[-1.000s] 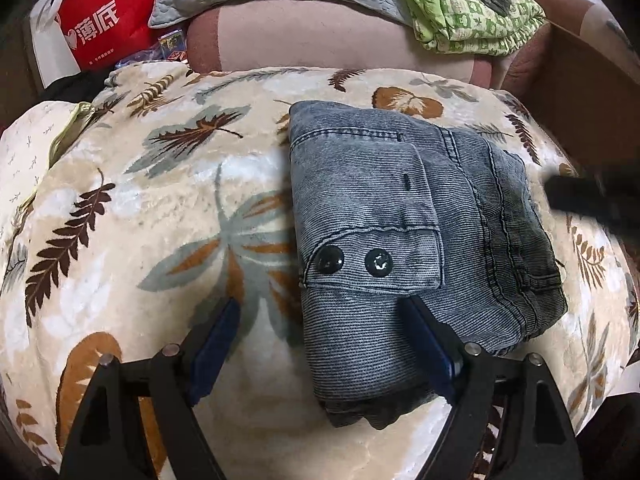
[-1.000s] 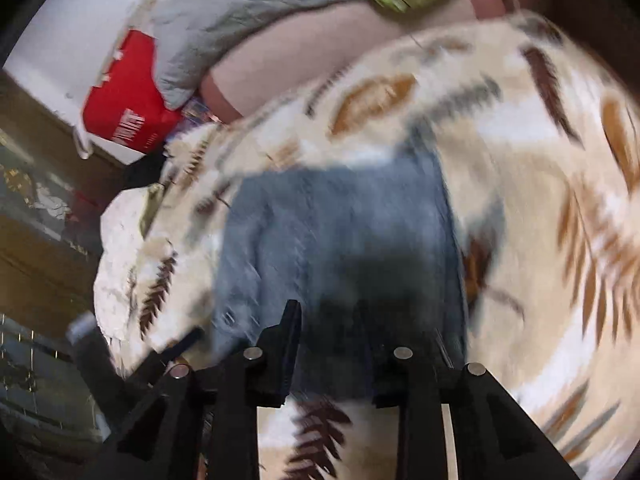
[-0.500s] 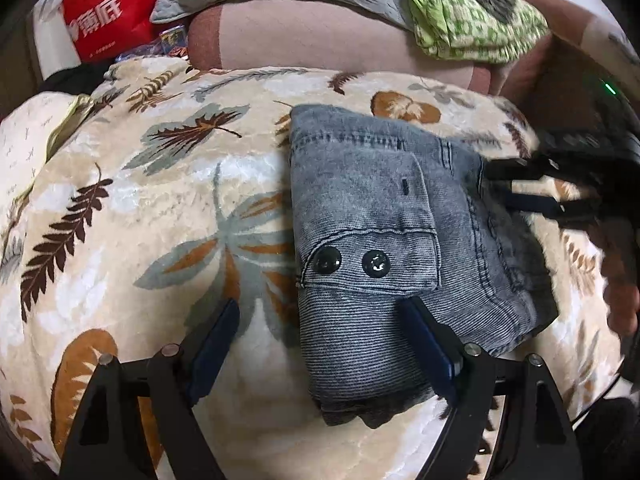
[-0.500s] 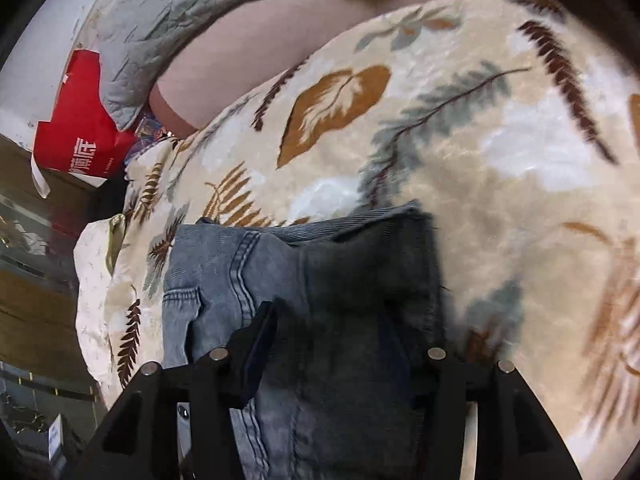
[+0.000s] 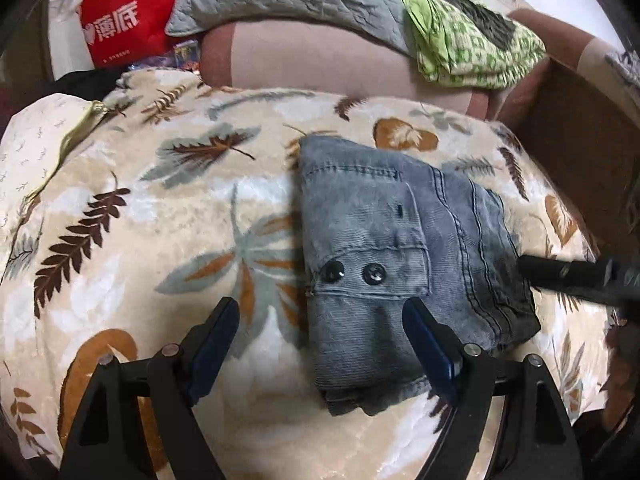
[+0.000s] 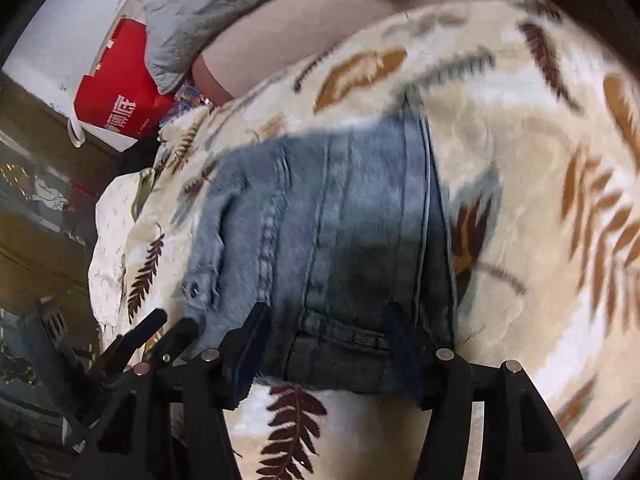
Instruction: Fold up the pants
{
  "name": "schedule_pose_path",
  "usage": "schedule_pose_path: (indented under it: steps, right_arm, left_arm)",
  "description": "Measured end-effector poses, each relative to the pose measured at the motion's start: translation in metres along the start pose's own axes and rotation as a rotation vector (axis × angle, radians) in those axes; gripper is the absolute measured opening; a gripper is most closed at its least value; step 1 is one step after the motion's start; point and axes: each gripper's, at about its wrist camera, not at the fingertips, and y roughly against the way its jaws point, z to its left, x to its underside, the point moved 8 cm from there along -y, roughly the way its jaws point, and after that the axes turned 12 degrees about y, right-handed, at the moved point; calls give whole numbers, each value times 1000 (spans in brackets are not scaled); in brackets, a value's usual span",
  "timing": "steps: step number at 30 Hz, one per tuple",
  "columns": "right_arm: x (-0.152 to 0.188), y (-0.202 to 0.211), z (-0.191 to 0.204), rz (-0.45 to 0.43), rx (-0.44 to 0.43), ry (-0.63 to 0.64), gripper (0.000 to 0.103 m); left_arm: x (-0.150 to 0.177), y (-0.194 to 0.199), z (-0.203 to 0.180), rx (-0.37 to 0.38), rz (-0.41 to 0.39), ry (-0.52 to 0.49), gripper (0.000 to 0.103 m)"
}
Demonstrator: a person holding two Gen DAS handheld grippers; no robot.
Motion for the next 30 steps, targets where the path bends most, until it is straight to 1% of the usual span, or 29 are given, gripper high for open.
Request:
schedule_pose_path:
  steps: [1,2,5,9,10,11,12,13,15,18,21,23,25,26,27,28,29,30]
  right_arm:
    - [-5,3,2,-11,3,8,62]
    - [-11,5,3,-17,0,10,62]
    - [-34,-4,8,-25,-24,3,62]
    - [-52,-29,-1,-11,-13,-24,62]
    - [-53,-37,-3,-2,-3,-28,63]
    - [-51,-48,-10,25,20,-35,64]
    - [-44,-61,-19,69,47,-53,65]
    - [-35,-73,-27,106,42,-79,65]
    - [-35,-71,-27,71,35,-74,65]
    - [-42,-57,-18,73,63,-58,65]
    - [-60,-42,0,17,34,-17,65]
    - [-74,-39,4,-16,33,0,65]
    - [-81,-52,-2,2,40,-6,66]
    - [-78,-63,-12,29,62,-16,68]
    - [-70,-81,-27,93,102,-42,70]
    - [-64,-90,-33,115,89,-61,70]
    - [-65,-88,-35,80,75,-63,71]
    - [-66,-83,-35,68,68,-67,71]
  left_arm:
    - [3,-6,2,-13,27,-7,84]
    - [10,-16,3,-20,73,-18,84]
    - [12,-20,3,6,60,-5,84]
    - [13,-20,2,15,51,-26,84]
    - [13,-20,2,18,49,-26,84]
    - [14,-21,2,21,48,-24,84]
    - [14,-21,2,28,50,-24,84]
    - [16,-22,2,32,55,-26,85]
    - [16,-22,2,27,42,-31,85]
    - [16,-22,3,26,40,-28,86]
    - [17,-22,3,29,43,-21,86]
    - [17,-22,2,27,43,-23,86]
    - [17,-22,3,27,46,-19,87]
    - [17,-23,3,27,48,-15,87]
    - [17,-23,3,29,50,-14,87]
    - [18,-24,2,27,54,-18,88]
    - [18,-24,2,22,50,-20,88]
    - [17,-23,2,16,45,-23,89]
